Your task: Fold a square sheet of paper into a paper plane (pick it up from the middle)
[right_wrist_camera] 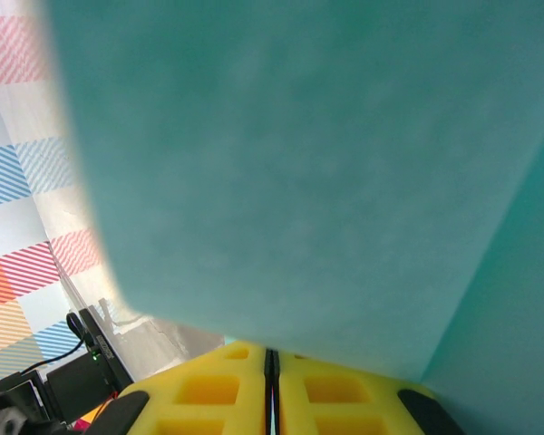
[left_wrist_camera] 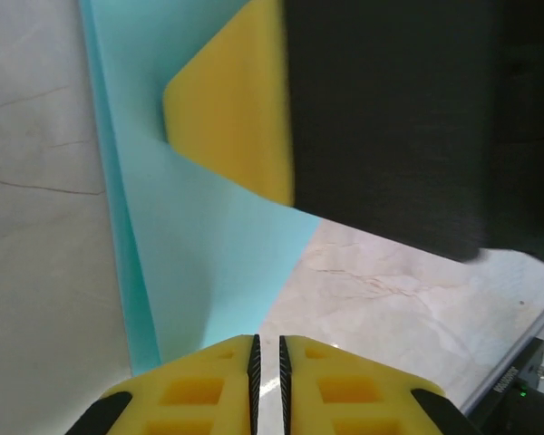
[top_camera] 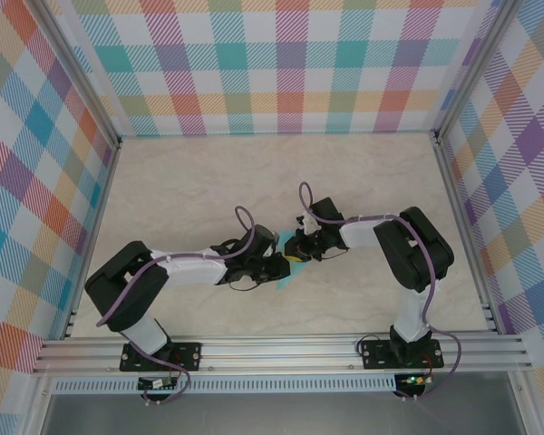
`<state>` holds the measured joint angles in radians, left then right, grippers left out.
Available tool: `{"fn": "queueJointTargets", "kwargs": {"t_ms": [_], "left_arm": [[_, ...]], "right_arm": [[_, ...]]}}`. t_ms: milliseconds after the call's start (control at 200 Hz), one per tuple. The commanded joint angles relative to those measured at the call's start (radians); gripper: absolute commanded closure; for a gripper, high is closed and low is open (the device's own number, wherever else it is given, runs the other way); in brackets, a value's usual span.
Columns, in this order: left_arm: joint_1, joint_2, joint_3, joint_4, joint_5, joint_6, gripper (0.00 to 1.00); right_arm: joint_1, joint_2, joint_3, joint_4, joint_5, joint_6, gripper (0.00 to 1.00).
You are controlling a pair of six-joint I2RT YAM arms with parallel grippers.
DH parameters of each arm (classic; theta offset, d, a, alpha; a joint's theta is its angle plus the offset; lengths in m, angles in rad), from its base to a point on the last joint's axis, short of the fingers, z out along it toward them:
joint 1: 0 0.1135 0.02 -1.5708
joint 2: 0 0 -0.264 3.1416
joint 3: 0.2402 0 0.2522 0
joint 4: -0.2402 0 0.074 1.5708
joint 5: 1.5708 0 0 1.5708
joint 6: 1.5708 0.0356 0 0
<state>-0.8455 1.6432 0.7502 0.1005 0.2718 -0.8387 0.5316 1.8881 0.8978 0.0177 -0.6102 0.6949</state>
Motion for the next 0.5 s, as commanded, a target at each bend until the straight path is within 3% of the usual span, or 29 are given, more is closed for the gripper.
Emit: {"fn": "queueJointTargets", "kwargs": {"t_ms": [0, 495], "left_arm": [[0.009, 0.028, 0.011, 0.067, 0.014, -0.018, 0.86], [0.009, 0.016, -0.142, 0.022, 0.002, -0.019, 0.89]], "right_arm": [[-0.002, 0.078, -0.027, -0.088, 0.114, -0.008, 0.89], [-0.004, 0.1, -0.023, -0.095, 0.122, -0.013, 0.9]]}}
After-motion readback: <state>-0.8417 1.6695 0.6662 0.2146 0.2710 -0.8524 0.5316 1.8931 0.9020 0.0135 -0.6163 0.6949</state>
